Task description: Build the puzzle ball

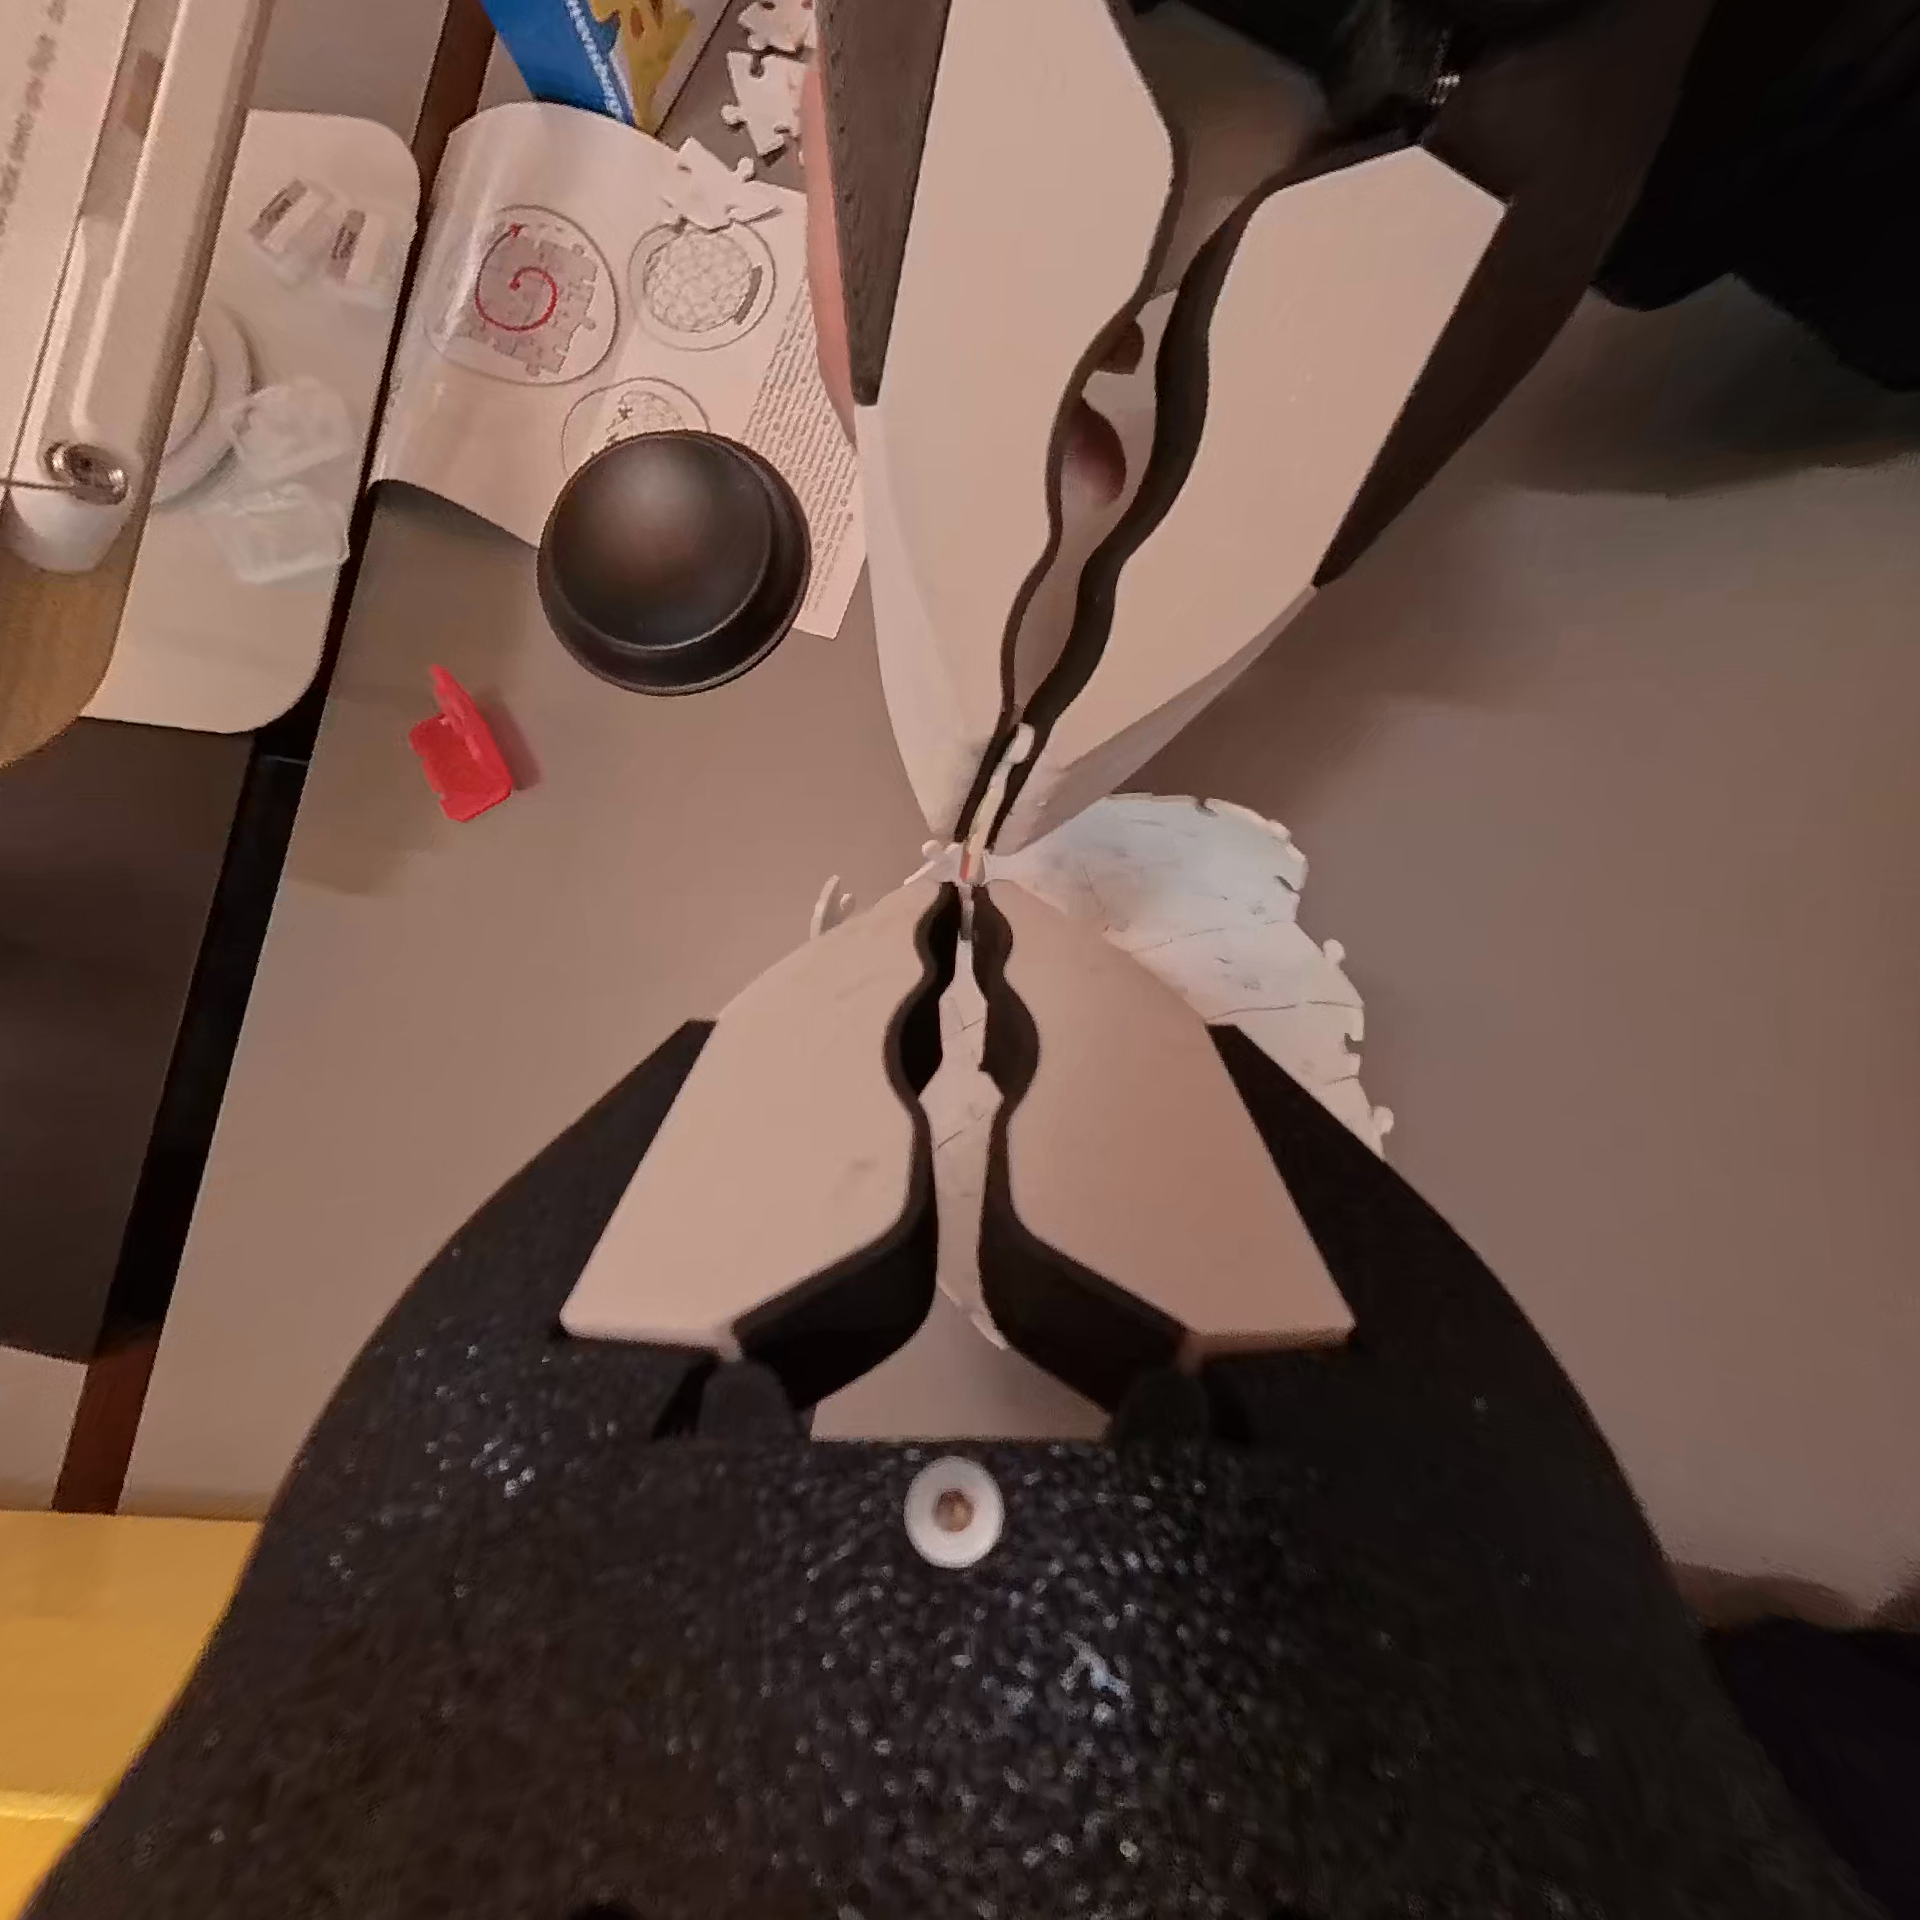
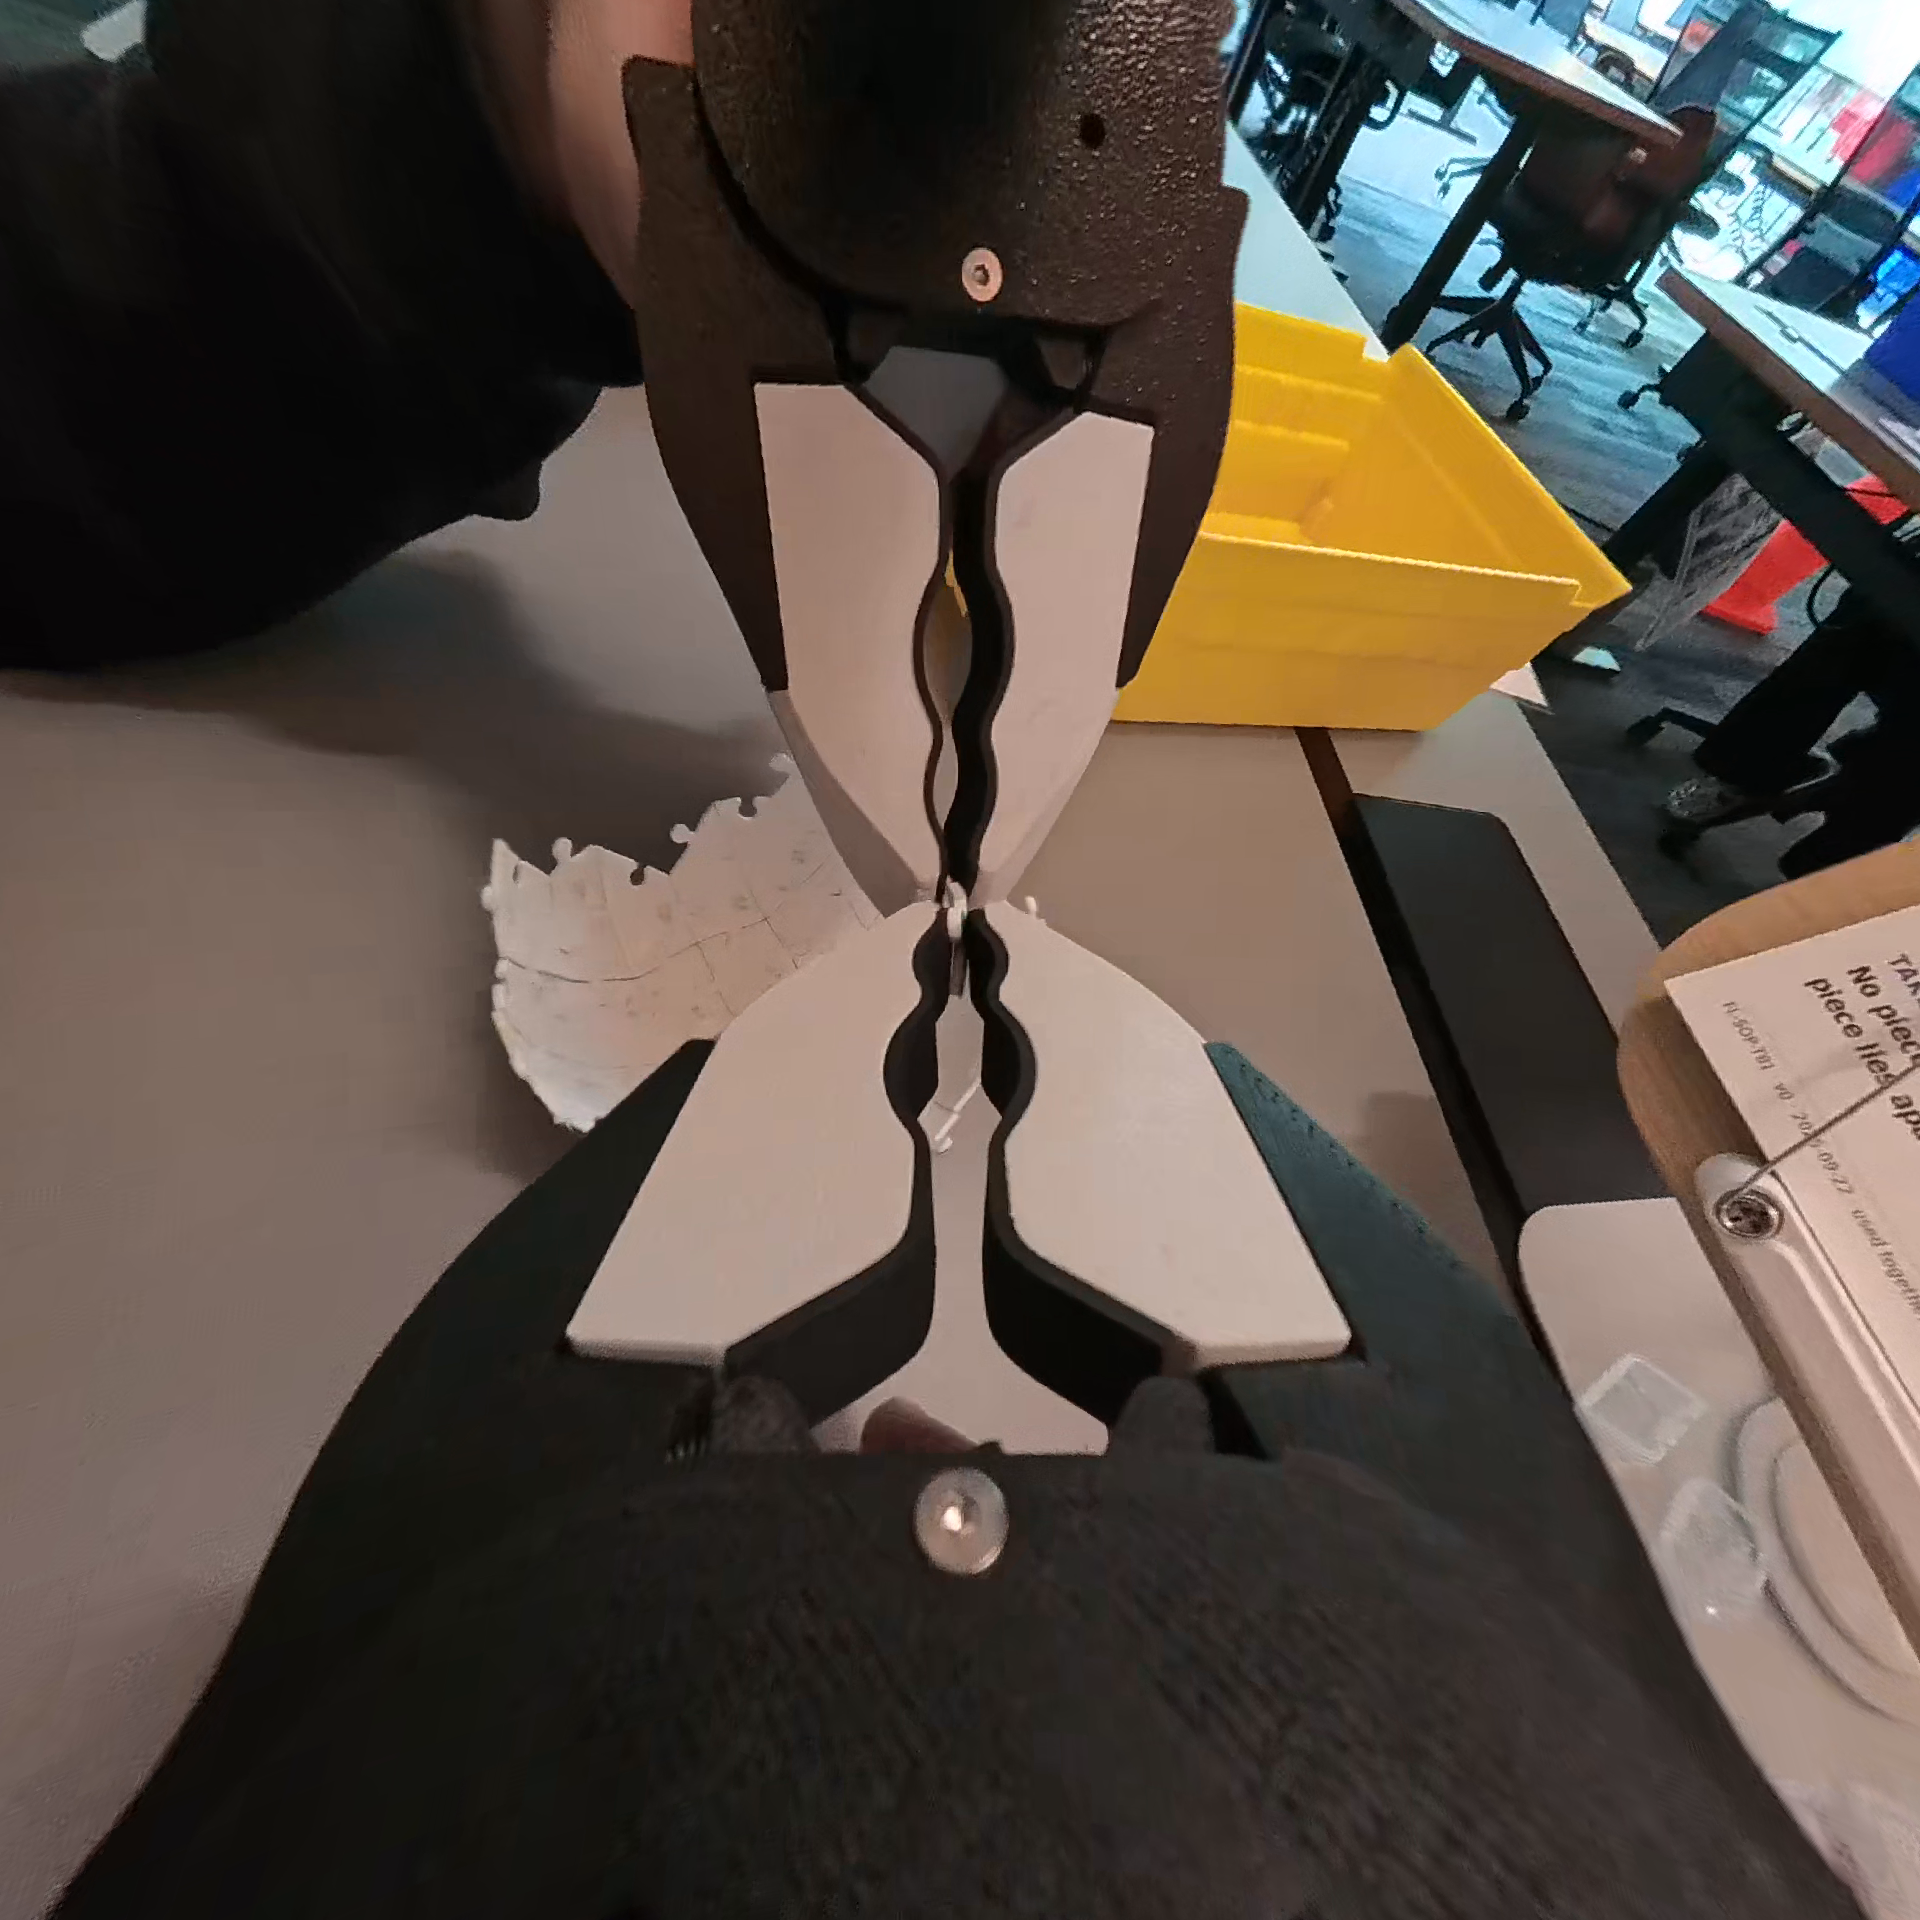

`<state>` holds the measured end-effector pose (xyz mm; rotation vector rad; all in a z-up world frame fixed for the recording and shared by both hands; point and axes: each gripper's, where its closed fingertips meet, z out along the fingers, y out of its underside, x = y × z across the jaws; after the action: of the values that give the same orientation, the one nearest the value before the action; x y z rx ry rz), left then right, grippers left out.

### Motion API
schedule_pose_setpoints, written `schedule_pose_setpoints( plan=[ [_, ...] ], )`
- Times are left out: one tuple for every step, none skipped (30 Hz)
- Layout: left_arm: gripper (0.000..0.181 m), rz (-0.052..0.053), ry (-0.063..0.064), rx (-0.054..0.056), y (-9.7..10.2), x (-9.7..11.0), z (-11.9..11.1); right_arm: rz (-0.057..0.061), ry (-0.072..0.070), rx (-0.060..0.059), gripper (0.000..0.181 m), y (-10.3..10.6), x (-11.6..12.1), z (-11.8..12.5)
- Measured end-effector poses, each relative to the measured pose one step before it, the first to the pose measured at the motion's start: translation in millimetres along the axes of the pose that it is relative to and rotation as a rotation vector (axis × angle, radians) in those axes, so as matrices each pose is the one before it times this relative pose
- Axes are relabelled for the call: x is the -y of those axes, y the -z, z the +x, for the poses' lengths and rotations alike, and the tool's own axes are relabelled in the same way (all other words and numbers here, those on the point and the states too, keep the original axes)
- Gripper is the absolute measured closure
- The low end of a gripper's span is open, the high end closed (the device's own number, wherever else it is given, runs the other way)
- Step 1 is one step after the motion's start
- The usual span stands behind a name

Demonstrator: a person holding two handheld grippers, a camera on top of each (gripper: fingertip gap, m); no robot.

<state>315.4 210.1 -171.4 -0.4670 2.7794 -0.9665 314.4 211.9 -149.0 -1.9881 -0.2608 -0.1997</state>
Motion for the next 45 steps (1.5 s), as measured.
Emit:
schedule_pose_setpoints(
  plan=[
    [0.18, -0.0035, 0.008, 0.0027, -0.57, -0.85, -1.47, 0.006, -0.0097, -0.0001, 0.178, -1.24, -0.68, 0.97],
    [0.18, -0.0046, 0.0048, 0.0038, -0.62, -0.94, -1.27, 0.004, 0.0006, -0.0046, 0.178, -1.13, -0.96, 0.84],
    [0.18, -0.0077, 0.0036, -0.0065, -0.89, -1.33, 0.33, -0.0023, -0.0022, 0.0095, 0.178, -0.85, -1.23, -0.85],
    [0.179, -0.0072, -0.0005, -0.0102, -1.18, -1.19, 1.35, -0.0107, -0.0059, 0.0214, 0.178, -0.58, -1.38, -1.67],
    [0.179, 0.0011, -0.0011, 0.0044, -0.75, 0.21, -0.46, -0.0087, -0.0118, 0.009, 0.178, 0.12, -0.88, 1.05],
    [0.179, 0.0101, 0.0055, 0.0154, 0.17, 1.45, -2.23, -0.0004, -0.0239, 0.0004, 0.178, 0.67, 0.27, 3.15],
    [0.178, 0.0147, 0.0102, 0.0131, 1.19, 1.92, -2.25, 0.0075, -0.0423, 0.0051, 0.178, 0.99, 0.89, 3.46],
    [0.177, 0.0117, 0.0115, 0.0226, 2.22, 0.66, -4.14, 0.0001, -0.0755, -0.0022, 0.178, 1.41, -0.23, 5.68],
    [0.172, 0.002, 0.0089, 0.0398, 3.14, -1.66, -7.35, -0.0195, -0.0946, -0.0106, 0.179, 1.68, -3.13, 7.49],
    [0.164, -0.0023, 0.0077, 0.0466, 3.54, -3.41, -9.22, -0.0271, -0.076, 0.0285, 0.179, 1.41, -4.46, 1.37],
    [0.154, 0.0038, 0.014, 0.0358, 3.03, -3.43, -8.47, -0.0059, -0.0447, 0.0427, 0.179, 0.47, -1.83, -2.84],
    [0.147, 0.007, 0.0207, 0.0096, 2.11, -3.6, -5.48, -0.001, -0.02, 0.0251, 0.179, -0.27, -1.1, -2.22],
    [0.143, 0.0011, 0.0273, -0.0146, 0.84, -4.34, -2.49, -0.0155, -0.0146, -0.0102, 0.179, -0.22, -3.3, 1.79],
    [0.141, -0.0068, 0.0284, -0.0227, -0.64, -4.95, -1.27, -0.015, -0.0112, -0.0339, 0.179, -0.4, -3.3, 4.82],
    [0.14, -0.0081, 0.0292, -0.0132, -2.04, -4.32, -2.31, -0.0009, -0.0168, -0.0264, 0.179, -1.38, -2.42, 2.97],
    [0.138, -0.009, 0.0284, -0.0125, -3.52, -3.57, -1.81, -0.0098, -0.0241, -0.0037, 0.179, -2.21, -3.98, -0.49],
    [0.133, -0.0104, 0.0239, -0.0265, -4.95, -3.16, 0.8, -0.023, -0.0222, -0.0022, 0.179, -2.46, -5.3, -0.74],
    [0.13, -0.016, 0.0119, -0.0356, -5.77, -3.28, 2.68, -0.0104, -0.0121, -0.0147, 0.179, -2.33, -4.07, 0.62],
    [0.131, -0.0191, -0.0015, -0.0195, -5.94, -2.89, 0.93, -0.005, 0.0024, -0.0109, 0.179, -2.03, -3.14, 0.37],
    [0.131, -0.0175, -0.0135, -0.0053, -5.65, -2.45, -0.46, -0.0036, 0.0007, -0.0141, 0.179, -1.83, -2.22, 1.99],
    [0.131, -0.0162, -0.02, -0.0045, -5.2, -2.53, -0.02, -0.0064, -0.0069, -0.0165, 0.179, -1.72, -1.75, 3.49],
    [0.132, -0.0169, -0.0178, -0.0155, -4.42, -3.06, 1.86, -0.0067, -0.0059, -0.0078, 0.178, -1.84, -1.63, 2.68],
    [0.132, -0.0139, -0.0119, -0.0153, -3.37, -2.62, 1.83, -0.0063, 0.0025, 0.0091, 0.178, -1.77, -1.58, -0.35],
    [0.135, -0.0064, -0.01, -0.0089, -1.85, -1.38, 0.6, -0.0076, 0.0063, 0.0073, 0.178, -1.49, -1.78, -1.05],
    [0.139, -0.0055, -0.0071, -0.0082, -0.09, -0.88, 0.48, -0.0026, 0.0071, -0.0042, 0.179, -1.0, -0.35, -0.07],
    [0.142, 0.0011, -0.0021, -0.0091, 1.48, 0.2, 0.75, 0.0062, 0.004, -0.0056, 0.178, -0.35, 1.41, 0.06],
    [0.145, 0.0112, -0.0019, -0.0109, 1.9, 1.83, 0.94, 0.0124, -0.0001, -0.0056, 0.179, 0.22, 2.72, 0.19],
    [0.149, 0.0075, -0.002, -0.0093, 1.73, 2.06, 0.46, 0.005, 0.0021, -0.0012, 0.179, 0.53, 1.64, -0.31],
    [0.153, -0.0062, -0.0051, -0.0014, 0.95, 0.92, -1.06, -0.004, 0.0014, -0.0047, 0.178, 0.19, -0.02, 0.4],
    [0.154, -0.0127, -0.0101, 0.0042, 0.2, 0.43, -2.01, -0.0086, -0.0009, -0.0088, 0.179, -0.16, -1.18, 1.07],
    [0.156, -0.0112, -0.0144, 0.0025, -0.32, 0.81, -1.51, -0.0071, 0.0003, -0.0079, 0.179, -0.47, -1.44, 1.12],
    [0.157, -0.0054, -0.015, -0.0011, -0.69, 1.67, -0.76, -0.0034, 0.0015, -0.0048, 0.179, -0.6, -0.99, 0.52],
    [0.157, -0.0023, -0.0141, -0.0051, -0.72, 2.14, -0.09, -0.002, -0.0002, -0.0011, 0.178, -0.76, -0.45, 0.24],
    [0.158, -0.0026, -0.0152, -0.0043, -0.81, 2.09, -0.2, -0.0018, -0.0021, 0.0015, 0.178, -0.78, -0.4, -0.15],
    [0.16, -0.0041, -0.0149, -0.0041, -0.83, 1.7, 0.02, 0.0008, -0.0042, -0.0026, 0.178, -0.56, 0.08, 0.64],
    [0.164, -0.0068, -0.0135, -0.0104, -0.76, 1.18, 1.07, 0.002, -0.0021, -0.0053, 0.179, -0.13, 0.19, 0.86],
    [0.168, -0.0047, -0.0127, -0.0107, -0.79, 1.23, 1.56, -0.0041, -0.0012, -0.0018, 0.178, 0.19, -0.78, 0.41],
    [0.169, -0.0007, -0.0101, -0.0039, -1.09, 1.42, 0.74, -0.0074, -0.0033, -0.0019, 0.179, 0.27, -1.19, 0.46],
    [0.167, -0.0015, -0.0039, 0.0015, -1.75, 1.01, 0.11, -0.0034, -0.0029, -0.0022, 0.178, 0.21, -0.73, 0.45],
    [0.166, -0.0085, 0.0016, 0.0041, -2.33, -0.36, -0.47, -0.0022, -0.0044, 0.0008, 0.178, -0.16, -0.59, 0.04],
    [0.163, -0.0158, 0.0006, 0.0083, -2.7, -1.31, -1.19, -0.0026, -0.005, 0.0006, 0.178, -0.63, -0.64, 0.01],
    [0.164, -0.016, -0.003, 0.0082, -2.63, -1.78, -1.03, -0.0042, -0.0023, -0.001, 0.178, -0.7, -1.04, 0.04],
    [0.166, -0.0122, -0.0017, -0.0004, -2.28, -1.12, 0.27, -0.0043, -0.0015, -0.0028, 0.178, -0.64, -0.96, 0.31],
    [0.17, -0.0054, 0.0006, -0.0067, -1.64, -0.16, 1.22, -0.0017, -0.0017, -0.0028, 0.178, -0.36, -0.37, 0.15],
    [0.174, 0.0009, 0.0019, -0.0074, -1.0, 0.98, 1.27, 0.0007, -0.0025, -0.0006, 0.178, -0.2, 0.19, -0.23]
  ],
)
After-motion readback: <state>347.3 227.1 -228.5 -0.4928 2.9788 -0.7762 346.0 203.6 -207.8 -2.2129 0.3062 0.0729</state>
